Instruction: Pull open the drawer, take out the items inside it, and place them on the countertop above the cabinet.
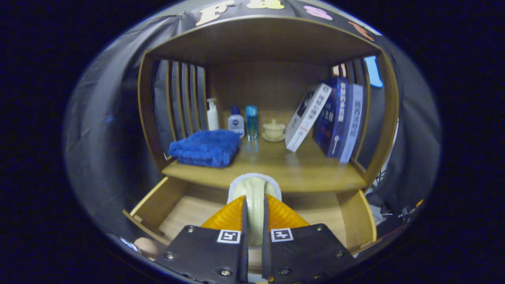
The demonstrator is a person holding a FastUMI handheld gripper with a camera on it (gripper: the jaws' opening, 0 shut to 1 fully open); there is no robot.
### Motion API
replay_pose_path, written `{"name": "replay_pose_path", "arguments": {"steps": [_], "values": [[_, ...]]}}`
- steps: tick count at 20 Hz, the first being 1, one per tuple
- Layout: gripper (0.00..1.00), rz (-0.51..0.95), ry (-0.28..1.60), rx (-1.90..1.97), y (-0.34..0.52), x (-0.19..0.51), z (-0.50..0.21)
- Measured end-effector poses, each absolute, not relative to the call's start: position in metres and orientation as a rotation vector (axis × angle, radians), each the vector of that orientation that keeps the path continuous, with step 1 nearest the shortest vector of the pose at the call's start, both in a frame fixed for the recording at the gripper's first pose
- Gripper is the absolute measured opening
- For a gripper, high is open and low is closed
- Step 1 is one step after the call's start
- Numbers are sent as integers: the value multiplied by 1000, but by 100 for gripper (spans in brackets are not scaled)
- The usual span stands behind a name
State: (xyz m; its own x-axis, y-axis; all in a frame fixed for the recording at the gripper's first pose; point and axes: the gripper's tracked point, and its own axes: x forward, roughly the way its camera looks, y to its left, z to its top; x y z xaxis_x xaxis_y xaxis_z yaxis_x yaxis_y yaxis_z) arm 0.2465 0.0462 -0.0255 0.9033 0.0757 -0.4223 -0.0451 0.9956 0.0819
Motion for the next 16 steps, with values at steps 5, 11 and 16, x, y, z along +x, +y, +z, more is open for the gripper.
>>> {"name": "replay_pose_path", "arguments": {"steps": [5,11,16], "values": [[14,37,376,26,42,290,-3],[14,-3,406,8,41,340,-27],[14,-16,451,30,45,370,-52]]}}
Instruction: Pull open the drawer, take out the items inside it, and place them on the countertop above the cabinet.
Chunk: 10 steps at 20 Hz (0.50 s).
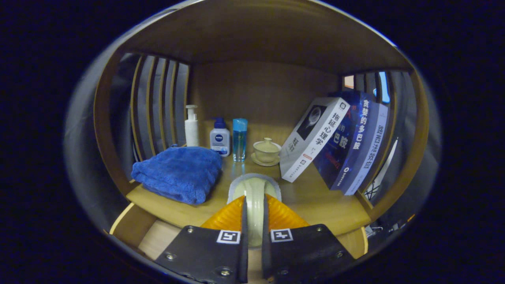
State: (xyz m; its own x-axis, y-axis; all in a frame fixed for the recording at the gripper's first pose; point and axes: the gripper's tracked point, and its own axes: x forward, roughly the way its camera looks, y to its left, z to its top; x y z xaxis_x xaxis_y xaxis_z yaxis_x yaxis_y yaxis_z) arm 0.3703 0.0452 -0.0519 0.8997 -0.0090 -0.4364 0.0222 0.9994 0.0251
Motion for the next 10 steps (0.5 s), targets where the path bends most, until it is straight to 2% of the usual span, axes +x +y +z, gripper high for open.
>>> {"name": "replay_pose_path", "arguments": {"steps": [4,8,10], "values": [[15,-44,461,94,43,391,-59],[23,-60,433,127,40,394,-56],[24,-62,407,137,39,389,-52]]}}
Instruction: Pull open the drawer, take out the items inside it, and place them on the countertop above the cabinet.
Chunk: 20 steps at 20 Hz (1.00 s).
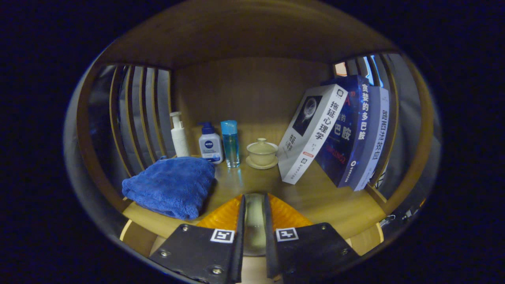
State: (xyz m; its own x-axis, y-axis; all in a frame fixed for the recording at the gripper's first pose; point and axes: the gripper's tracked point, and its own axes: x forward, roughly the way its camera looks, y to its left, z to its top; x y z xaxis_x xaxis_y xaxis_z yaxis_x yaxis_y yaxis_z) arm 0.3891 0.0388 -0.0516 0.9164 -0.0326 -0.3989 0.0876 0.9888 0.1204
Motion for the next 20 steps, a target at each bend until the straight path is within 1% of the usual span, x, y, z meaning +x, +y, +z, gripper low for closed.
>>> {"name": "replay_pose_path", "arguments": {"steps": [6,7,8,10,14,17,20], "values": [[24,-24,305,160,46,332,-18],[27,-6,285,171,50,317,-10],[40,3,269,174,53,301,-5],[44,17,225,175,56,268,10],[76,43,193,152,65,202,11],[100,20,176,149,67,154,-2],[100,-16,168,169,68,120,-18]]}}
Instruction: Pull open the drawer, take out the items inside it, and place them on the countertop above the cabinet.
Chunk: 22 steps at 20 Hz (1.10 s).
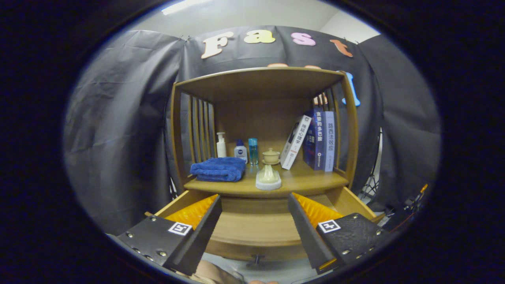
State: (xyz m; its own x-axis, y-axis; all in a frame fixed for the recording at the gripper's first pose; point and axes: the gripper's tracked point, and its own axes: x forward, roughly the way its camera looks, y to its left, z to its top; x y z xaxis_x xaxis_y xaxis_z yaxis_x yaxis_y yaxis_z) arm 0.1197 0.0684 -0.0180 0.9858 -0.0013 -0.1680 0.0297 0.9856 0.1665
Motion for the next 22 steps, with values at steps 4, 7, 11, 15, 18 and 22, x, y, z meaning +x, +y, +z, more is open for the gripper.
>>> {"name": "replay_pose_path", "arguments": {"steps": [4,7,11,15,18,22], "values": [[100,-65,178,167,70,92,-51],[100,-79,196,156,76,84,-76],[100,-97,230,129,77,86,-107],[100,-98,261,124,81,90,-125],[100,-109,274,107,80,95,-136],[100,-133,278,113,79,102,-145]]}}
